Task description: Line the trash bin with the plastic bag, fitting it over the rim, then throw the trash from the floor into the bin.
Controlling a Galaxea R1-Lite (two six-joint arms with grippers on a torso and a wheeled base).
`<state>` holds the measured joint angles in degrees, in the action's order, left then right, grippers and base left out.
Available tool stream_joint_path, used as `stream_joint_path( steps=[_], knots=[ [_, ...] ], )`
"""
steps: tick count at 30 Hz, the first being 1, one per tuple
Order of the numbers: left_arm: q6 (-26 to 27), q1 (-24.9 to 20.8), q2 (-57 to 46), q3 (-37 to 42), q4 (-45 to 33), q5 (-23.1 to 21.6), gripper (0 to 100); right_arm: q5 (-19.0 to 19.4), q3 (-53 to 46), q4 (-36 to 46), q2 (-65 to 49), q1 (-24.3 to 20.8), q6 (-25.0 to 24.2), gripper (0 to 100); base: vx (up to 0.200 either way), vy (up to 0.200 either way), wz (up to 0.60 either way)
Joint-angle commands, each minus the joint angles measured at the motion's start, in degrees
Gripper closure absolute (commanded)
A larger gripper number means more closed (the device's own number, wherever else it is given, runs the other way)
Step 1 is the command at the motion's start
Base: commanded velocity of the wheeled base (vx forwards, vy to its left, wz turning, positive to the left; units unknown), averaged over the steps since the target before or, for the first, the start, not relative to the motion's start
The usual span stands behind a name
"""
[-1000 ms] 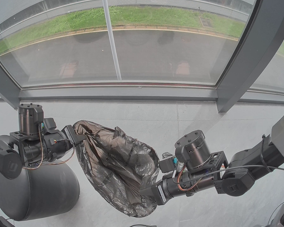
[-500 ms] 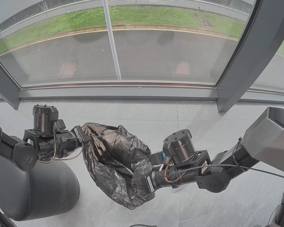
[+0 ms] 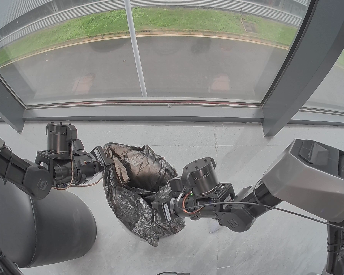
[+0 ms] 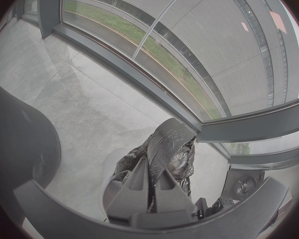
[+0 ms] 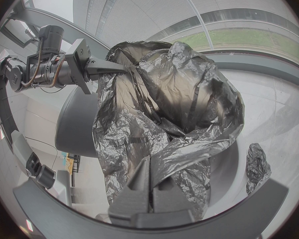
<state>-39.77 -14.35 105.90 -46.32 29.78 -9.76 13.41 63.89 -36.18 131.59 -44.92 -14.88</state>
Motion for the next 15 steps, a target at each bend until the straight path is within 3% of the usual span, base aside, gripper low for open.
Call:
stream_joint_path(
  steps=[1,6,15],
  knots=[
    [0.1,0.6,1.0,-1.6,-0.1,0.0,100,-0.3,3.2,0.0,2.8,0.0,0.2,100,0.000,0.000,0.00],
    [0.2,0.8,2.2,-2.5,-0.1,0.0,100,-2.4,6.3,0.0,4.7,0.1,0.3,100,0.000,0.000,0.00],
    [0.2,0.8,3.5,-1.9,-0.2,0.0,100,-3.0,6.7,0.0,6.0,0.4,1.4,100,0.000,0.000,0.00]
  ],
)
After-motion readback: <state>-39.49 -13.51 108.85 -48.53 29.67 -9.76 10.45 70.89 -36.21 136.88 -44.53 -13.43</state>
